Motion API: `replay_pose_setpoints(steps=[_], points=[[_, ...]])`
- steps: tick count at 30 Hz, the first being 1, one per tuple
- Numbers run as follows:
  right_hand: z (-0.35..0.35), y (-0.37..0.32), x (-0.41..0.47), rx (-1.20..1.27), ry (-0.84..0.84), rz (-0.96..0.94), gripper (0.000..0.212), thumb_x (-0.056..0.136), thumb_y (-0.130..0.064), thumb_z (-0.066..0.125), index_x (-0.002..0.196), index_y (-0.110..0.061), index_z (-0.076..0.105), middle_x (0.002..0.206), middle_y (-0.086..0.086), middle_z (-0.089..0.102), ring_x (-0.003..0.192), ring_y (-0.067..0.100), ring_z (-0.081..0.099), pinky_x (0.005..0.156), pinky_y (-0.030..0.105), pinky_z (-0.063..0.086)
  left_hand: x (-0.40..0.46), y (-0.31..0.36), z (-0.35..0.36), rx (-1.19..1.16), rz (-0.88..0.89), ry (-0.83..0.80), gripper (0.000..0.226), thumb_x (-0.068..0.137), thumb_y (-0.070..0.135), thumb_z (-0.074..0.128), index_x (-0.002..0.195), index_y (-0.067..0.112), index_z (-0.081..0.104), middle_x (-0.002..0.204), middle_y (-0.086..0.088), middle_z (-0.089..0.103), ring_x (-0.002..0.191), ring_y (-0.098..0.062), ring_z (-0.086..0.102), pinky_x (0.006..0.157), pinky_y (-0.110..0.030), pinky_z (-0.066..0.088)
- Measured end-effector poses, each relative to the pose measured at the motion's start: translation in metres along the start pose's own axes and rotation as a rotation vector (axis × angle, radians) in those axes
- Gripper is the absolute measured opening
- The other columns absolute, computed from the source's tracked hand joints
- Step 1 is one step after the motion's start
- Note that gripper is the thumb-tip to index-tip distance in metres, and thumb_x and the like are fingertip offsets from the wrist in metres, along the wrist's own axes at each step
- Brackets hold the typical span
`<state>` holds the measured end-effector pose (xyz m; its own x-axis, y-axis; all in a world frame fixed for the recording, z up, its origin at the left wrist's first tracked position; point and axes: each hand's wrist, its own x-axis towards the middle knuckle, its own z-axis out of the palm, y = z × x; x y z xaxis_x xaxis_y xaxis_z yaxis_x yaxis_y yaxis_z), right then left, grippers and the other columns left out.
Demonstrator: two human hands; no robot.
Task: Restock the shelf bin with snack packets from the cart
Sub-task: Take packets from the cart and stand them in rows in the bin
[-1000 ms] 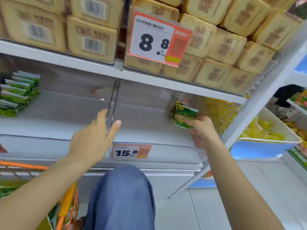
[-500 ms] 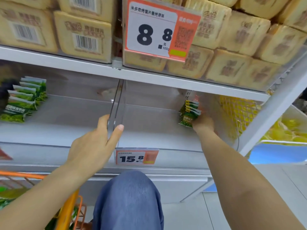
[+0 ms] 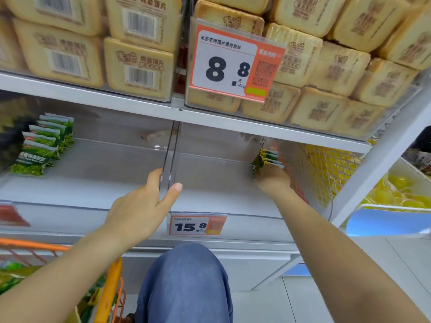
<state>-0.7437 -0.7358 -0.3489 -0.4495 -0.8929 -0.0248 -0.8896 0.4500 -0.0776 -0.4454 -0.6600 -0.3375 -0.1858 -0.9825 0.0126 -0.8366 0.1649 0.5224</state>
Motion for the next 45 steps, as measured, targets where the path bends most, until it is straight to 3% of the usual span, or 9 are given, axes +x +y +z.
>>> replay_pose_setpoints(steps=[3,6,13,21,25,30,33,37,45], points=[[-0.015,-0.037,-0.033,-0.049,0.132,-0.24,0.028,0.096,-0.022,0.041,0.101,-0.007,0.065,0.105,0.018,0.067,0.095,0.034,0.063,0.069,0.031,0.047,-0.01,-0.007,-0.023,-0.179,0.093,-0.157,0.073,0.09,0.059,0.038,0.151,0.024,0.021,0.151,0.003,0.037,0.131,-0.013,0.042,0.102,-0.024,0.033],[-0.022,-0.084,-0.091,0.218,0.212,-0.543,0.023,0.093,-0.029,0.049,0.085,-0.015,0.066,0.083,0.011,0.071,0.083,0.034,0.065,0.071,0.037,0.052,-0.041,-0.029,-0.061,-0.208,0.231,-0.079,0.045,0.096,0.038,0.051,0.138,0.023,0.048,0.138,0.009,0.049,0.109,0.005,0.045,0.087,-0.001,0.032],[-0.021,-0.148,-0.236,0.631,0.297,-0.974,0.029,0.088,-0.041,0.045,0.076,-0.023,0.064,0.061,-0.014,0.06,0.061,0.007,0.059,0.06,0.034,0.048,-0.127,-0.113,-0.097,-0.061,0.126,-0.231,0.024,0.097,0.034,0.052,0.116,0.027,0.065,0.099,0.018,0.066,0.091,0.007,0.059,0.08,-0.015,0.047],[-0.003,-0.161,-0.263,-0.036,-0.165,-1.231,0.073,0.075,-0.074,0.011,0.122,-0.037,0.053,0.095,-0.011,0.068,0.1,0.015,0.06,0.097,0.03,0.037,-0.176,-0.137,-0.09,0.218,0.099,-0.53,0.077,0.079,0.066,0.061,0.143,0.034,0.033,0.135,0.015,0.045,0.118,-0.004,0.045,0.095,-0.021,0.04],[-0.005,-0.165,-0.269,-0.066,-0.186,-1.23,0.071,0.078,-0.075,0.01,0.129,-0.04,0.044,0.089,-0.013,0.066,0.102,0.006,0.058,0.11,0.024,0.019,-0.184,-0.137,-0.09,0.185,0.009,-0.542,0.09,0.074,0.061,0.07,0.144,0.036,0.019,0.126,0.014,0.045,0.101,-0.001,0.044,0.076,-0.016,0.036],[-0.008,-0.177,-0.281,0.35,-0.003,-1.186,0.044,0.085,-0.058,0.039,0.109,-0.032,0.065,0.089,-0.017,0.066,0.089,0.01,0.059,0.085,0.025,0.04,-0.184,-0.142,-0.096,-0.247,-0.207,-0.469,0.053,0.075,0.039,0.072,0.119,0.031,0.045,0.101,0.008,0.057,0.08,-0.01,0.057,0.073,-0.034,0.049],[-0.011,-0.19,-0.293,0.527,-0.242,-1.182,0.049,0.077,-0.065,0.046,0.116,-0.04,0.062,0.106,-0.022,0.063,0.102,-0.002,0.053,0.085,0.019,0.042,-0.179,-0.141,-0.109,-0.689,-0.296,-0.355,0.03,0.08,0.026,0.068,0.107,0.016,0.06,0.084,-0.002,0.066,0.077,-0.013,0.063,0.072,-0.032,0.051],[-0.009,-0.208,-0.301,0.777,-0.424,-1.081,0.033,0.072,-0.054,0.066,0.103,-0.043,0.065,0.094,-0.019,0.068,0.085,0.0,0.064,0.082,0.032,0.054,-0.177,-0.138,-0.124,-0.711,-0.218,-0.365,0.019,0.094,0.009,0.056,0.107,0.003,0.068,0.103,-0.014,0.069,0.096,-0.017,0.068,0.084,-0.027,0.053],[-0.012,-0.226,-0.298,1.19,-0.631,-0.783,0.021,0.063,-0.039,0.073,0.074,-0.021,0.075,0.068,-0.002,0.068,0.062,0.012,0.057,0.06,0.025,0.047,-0.174,-0.147,-0.141,-0.829,-0.213,-0.242,0.019,0.081,0.025,0.066,0.097,0.03,0.074,0.097,0.012,0.074,0.084,-0.001,0.067,0.067,-0.014,0.052]])
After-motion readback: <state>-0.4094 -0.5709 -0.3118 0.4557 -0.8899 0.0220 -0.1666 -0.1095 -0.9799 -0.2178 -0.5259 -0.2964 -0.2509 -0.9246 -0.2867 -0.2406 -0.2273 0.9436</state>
